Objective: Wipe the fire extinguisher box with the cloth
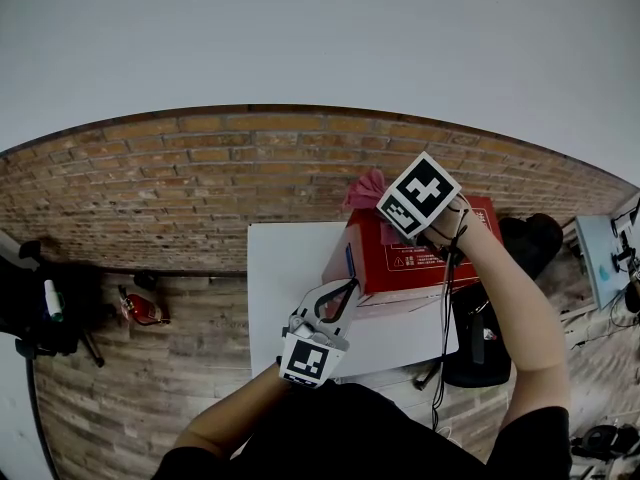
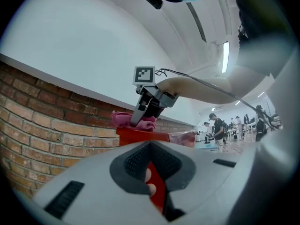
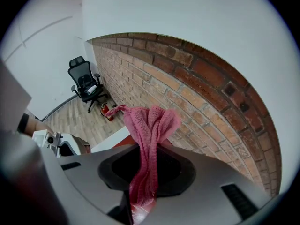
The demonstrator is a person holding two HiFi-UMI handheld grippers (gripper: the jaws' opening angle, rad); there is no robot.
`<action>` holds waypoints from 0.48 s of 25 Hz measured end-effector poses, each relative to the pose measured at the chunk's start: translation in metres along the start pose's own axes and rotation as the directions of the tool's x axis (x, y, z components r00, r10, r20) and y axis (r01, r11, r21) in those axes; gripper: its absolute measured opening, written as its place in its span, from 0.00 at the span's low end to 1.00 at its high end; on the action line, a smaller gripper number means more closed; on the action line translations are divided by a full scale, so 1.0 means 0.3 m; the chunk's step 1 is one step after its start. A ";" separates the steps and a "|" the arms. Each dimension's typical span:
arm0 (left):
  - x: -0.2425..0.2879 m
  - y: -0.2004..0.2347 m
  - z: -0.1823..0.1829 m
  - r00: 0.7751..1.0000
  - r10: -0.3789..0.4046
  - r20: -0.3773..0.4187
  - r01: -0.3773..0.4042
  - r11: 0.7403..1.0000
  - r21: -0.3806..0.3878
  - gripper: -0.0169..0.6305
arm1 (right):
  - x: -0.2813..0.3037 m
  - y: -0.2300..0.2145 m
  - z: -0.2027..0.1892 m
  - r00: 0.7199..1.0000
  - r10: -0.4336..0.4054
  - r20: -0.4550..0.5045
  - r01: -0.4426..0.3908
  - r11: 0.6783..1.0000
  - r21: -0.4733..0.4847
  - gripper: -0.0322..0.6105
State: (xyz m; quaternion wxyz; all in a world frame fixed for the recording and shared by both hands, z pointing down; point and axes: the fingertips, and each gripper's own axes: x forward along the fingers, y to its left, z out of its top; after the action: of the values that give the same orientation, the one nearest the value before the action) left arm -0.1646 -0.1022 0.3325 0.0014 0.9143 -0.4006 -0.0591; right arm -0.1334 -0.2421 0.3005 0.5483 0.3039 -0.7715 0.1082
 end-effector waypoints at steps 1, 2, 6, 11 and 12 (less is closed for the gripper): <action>0.001 -0.001 0.002 1.000 0.000 0.002 0.000 1.000 -0.003 0.08 | -0.002 -0.003 -0.004 1.000 0.002 0.001 -0.002 1.000 0.004 0.21; 0.002 -0.002 0.003 1.000 -0.001 0.001 0.001 1.000 -0.001 0.08 | -0.003 -0.007 -0.007 1.000 0.004 0.002 -0.004 1.000 0.007 0.21; 0.007 -0.012 -0.003 1.000 -0.011 -0.012 0.011 1.000 0.028 0.08 | -0.005 -0.022 -0.027 1.000 0.004 -0.003 -0.004 1.000 0.015 0.21; 0.014 -0.020 0.001 1.000 -0.011 -0.006 0.011 1.000 0.017 0.08 | -0.011 -0.049 -0.059 1.000 0.003 -0.009 -0.002 0.999 0.033 0.21; 0.015 -0.020 0.001 1.000 -0.009 -0.005 0.010 1.000 0.017 0.08 | -0.012 -0.057 -0.067 1.000 0.000 -0.011 0.000 0.999 0.037 0.21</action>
State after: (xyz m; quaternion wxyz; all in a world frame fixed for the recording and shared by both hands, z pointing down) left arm -0.1572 -0.1013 0.3314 -0.0054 0.9163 -0.3968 -0.0536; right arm -0.1070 -0.2443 0.3018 0.5466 0.3135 -0.7665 0.1243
